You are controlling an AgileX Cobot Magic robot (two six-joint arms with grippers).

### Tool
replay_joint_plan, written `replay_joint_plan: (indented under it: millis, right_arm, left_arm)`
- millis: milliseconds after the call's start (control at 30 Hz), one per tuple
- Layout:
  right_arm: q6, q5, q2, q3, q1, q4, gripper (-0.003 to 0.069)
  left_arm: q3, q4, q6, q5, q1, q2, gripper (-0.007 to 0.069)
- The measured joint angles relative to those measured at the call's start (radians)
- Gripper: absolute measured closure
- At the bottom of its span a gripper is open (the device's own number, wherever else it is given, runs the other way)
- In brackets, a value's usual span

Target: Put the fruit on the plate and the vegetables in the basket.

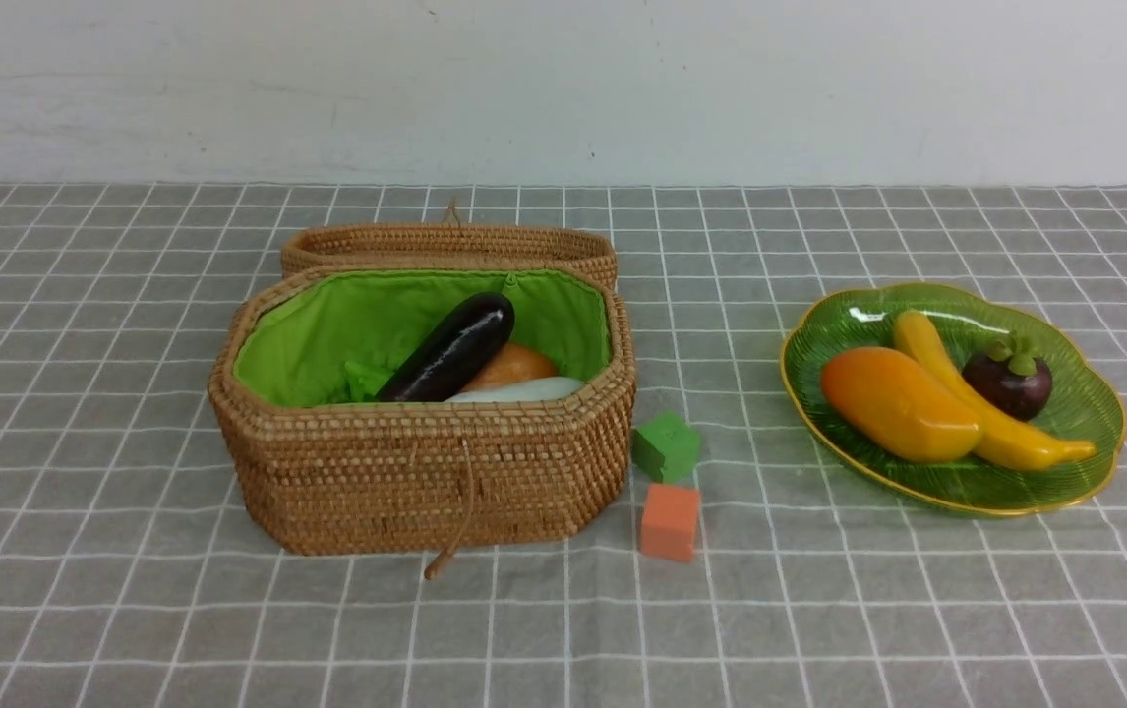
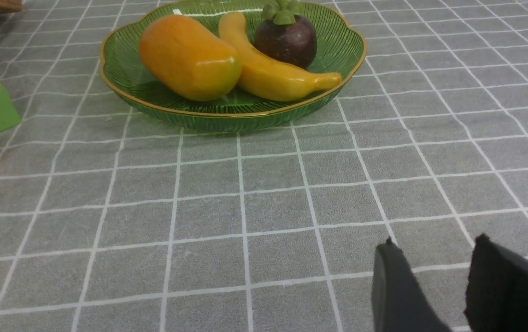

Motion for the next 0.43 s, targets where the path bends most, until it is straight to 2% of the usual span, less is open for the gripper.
replay_joint_plan:
  millis: [433]
  right_arm:
    - [0.000,0.000,0.000,0.000,0.000,0.000,0.0419]
  left_arm:
    - [0.000,0.000,0.000,0.000,0.000,0.000,0.0578]
